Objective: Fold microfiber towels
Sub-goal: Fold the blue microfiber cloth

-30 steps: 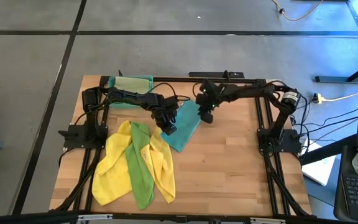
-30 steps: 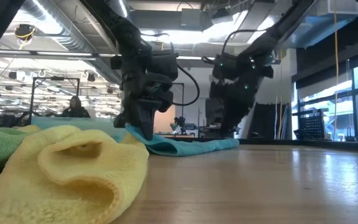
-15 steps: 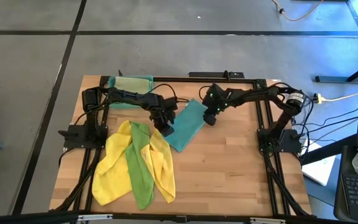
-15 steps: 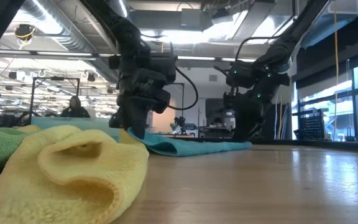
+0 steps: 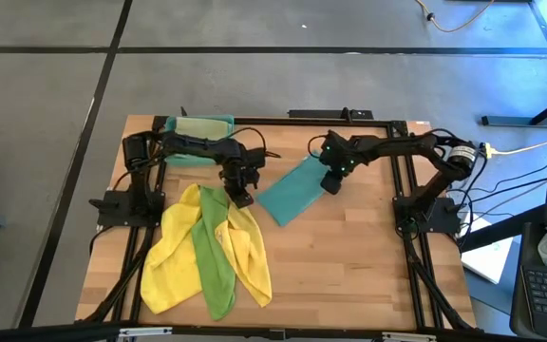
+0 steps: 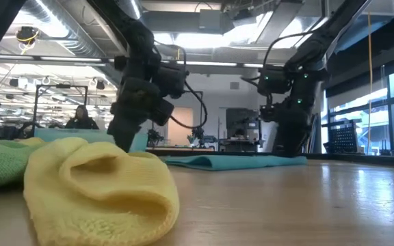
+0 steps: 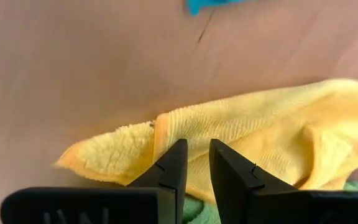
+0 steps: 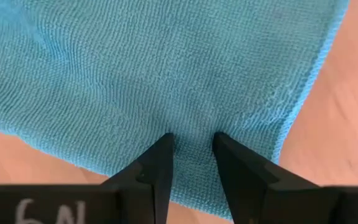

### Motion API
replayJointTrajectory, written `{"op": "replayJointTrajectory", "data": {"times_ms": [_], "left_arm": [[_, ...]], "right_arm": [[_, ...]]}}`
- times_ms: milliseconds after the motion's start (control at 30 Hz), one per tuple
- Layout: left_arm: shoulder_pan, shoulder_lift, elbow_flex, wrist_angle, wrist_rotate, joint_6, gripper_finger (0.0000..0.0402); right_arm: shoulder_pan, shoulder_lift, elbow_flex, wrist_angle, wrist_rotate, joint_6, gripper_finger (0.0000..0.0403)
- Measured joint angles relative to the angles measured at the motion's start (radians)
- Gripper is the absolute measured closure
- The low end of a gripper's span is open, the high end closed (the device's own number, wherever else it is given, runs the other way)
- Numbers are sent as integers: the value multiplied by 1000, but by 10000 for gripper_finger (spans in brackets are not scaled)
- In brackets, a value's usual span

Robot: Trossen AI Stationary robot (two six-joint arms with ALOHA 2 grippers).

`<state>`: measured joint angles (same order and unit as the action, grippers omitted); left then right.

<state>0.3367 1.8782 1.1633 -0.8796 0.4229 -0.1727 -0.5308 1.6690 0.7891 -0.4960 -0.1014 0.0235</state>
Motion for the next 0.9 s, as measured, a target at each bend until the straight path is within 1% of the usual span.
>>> {"op": "replayJointTrajectory", "data": {"times_ms": [267, 367, 500, 667, 767, 900], "left_arm": [[2, -115, 0, 68, -76, -16, 340], [2, -154, 0, 100, -108, -35, 340], [-8, -193, 0, 159, -118, -32, 340], [-30, -198, 0, 205, -126, -5, 340], [-43, -198, 0, 209, -135, -1, 340], [-57, -198, 0, 212, -159, 0, 340]], "right_arm": [[33, -31, -6, -126, 3, 99, 277], [52, -32, -6, -162, 5, 109, 277], [64, -52, -3, -212, 12, 109, 277], [65, -137, 16, -269, 92, 169, 275], [65, -196, 20, -267, 94, 186, 266], [65, -265, 19, -281, 91, 227, 245]]}}
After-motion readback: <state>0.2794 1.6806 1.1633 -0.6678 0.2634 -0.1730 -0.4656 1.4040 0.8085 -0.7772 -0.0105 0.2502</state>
